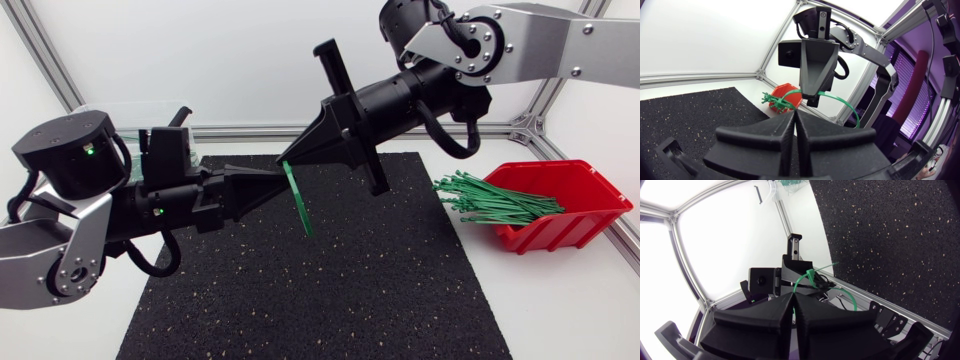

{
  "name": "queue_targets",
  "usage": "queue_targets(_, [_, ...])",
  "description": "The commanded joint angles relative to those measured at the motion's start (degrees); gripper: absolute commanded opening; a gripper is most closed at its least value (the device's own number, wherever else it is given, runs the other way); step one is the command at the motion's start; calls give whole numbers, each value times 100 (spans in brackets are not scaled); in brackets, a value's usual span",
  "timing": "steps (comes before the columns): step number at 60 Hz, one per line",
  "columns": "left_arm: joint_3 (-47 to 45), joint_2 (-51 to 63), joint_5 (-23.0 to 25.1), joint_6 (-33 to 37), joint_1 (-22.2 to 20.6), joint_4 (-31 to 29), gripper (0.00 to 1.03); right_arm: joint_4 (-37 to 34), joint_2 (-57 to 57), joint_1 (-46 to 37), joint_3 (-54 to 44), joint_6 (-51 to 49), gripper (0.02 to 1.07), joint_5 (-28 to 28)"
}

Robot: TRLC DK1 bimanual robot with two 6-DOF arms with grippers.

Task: Take a green cable tie from the red box, thread the tail through the head to close it, then place it in the transparent bin on the left.

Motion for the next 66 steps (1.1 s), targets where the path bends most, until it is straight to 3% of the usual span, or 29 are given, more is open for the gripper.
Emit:
queue_targets(1, [104,105,94,141,70,224,4,60,-72,18,-140,204,33,157])
queue_targets(11, [174,395,130,256,202,224,4,148,-283,45,-193,195,53,165])
queue_targets(40, [166,412,305,414,377,172,4,359,-573,-280,-281,257,52,227])
queue_targets(56, [-37,-89,551,748,184,-101,4,658,103,-421,-378,309,52,262])
queue_targets(61, [-89,-133,595,924,131,-215,4,693,244,-474,-325,309,44,262])
queue_targets(66, [-124,-133,613,1187,87,-382,4,693,253,-395,-290,318,44,262])
